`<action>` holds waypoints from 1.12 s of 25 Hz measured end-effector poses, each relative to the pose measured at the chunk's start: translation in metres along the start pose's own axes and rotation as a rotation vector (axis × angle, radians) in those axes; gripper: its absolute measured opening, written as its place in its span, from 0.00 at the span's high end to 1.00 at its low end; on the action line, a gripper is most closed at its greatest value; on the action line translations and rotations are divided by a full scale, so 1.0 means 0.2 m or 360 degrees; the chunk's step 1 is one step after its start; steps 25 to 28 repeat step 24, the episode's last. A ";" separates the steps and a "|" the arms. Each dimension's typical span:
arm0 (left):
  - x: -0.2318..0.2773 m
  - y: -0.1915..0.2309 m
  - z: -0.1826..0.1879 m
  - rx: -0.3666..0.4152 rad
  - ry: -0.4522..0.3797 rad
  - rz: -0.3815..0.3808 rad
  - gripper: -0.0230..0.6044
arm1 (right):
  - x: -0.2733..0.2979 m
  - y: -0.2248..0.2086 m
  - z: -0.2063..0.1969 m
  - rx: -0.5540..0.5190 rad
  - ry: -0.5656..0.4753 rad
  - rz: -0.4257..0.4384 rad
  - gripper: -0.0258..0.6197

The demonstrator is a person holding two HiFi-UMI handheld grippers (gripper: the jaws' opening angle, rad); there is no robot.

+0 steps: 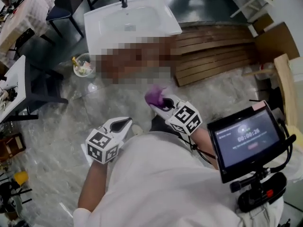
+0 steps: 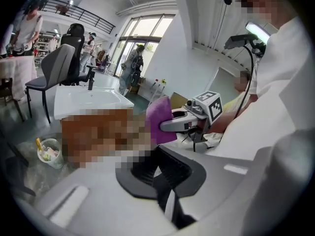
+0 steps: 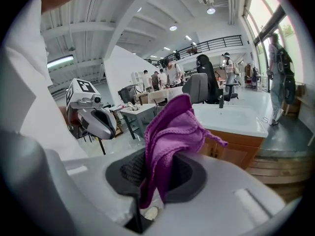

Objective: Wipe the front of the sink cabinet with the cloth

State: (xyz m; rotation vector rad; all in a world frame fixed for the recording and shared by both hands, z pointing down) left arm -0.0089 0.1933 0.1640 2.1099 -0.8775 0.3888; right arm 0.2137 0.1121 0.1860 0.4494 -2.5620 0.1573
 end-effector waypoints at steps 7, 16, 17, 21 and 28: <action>0.02 -0.01 -0.05 -0.0015 0.0007 0.0005 0.95 | 0.02 0.04 0.01 -0.0069 0.0009 0.0044 0.83; 0.01 0.03 -0.09 -0.0028 0.0029 0.0028 0.95 | 0.05 0.06 0.02 -0.0103 0.0014 0.0071 0.83; 0.01 0.03 -0.09 -0.0027 0.0031 0.0030 0.95 | 0.05 0.06 0.02 -0.0108 0.0012 0.0073 0.83; 0.01 0.04 -0.11 -0.0033 0.0040 0.0033 0.95 | 0.07 0.07 0.00 -0.0144 0.0008 0.0093 0.83; 0.01 0.05 -0.11 -0.0037 0.0040 0.0034 0.95 | 0.07 0.08 0.03 -0.0152 0.0016 0.0113 0.83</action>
Point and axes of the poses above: the fingertips, and each gripper's own axes: x forward along the fingers, y to its left, z out of its top, the point moved 10 cm from there along -x, backward along the fingers, and after that the axes turned 13 degrees about -x, right-handed, at the moved point
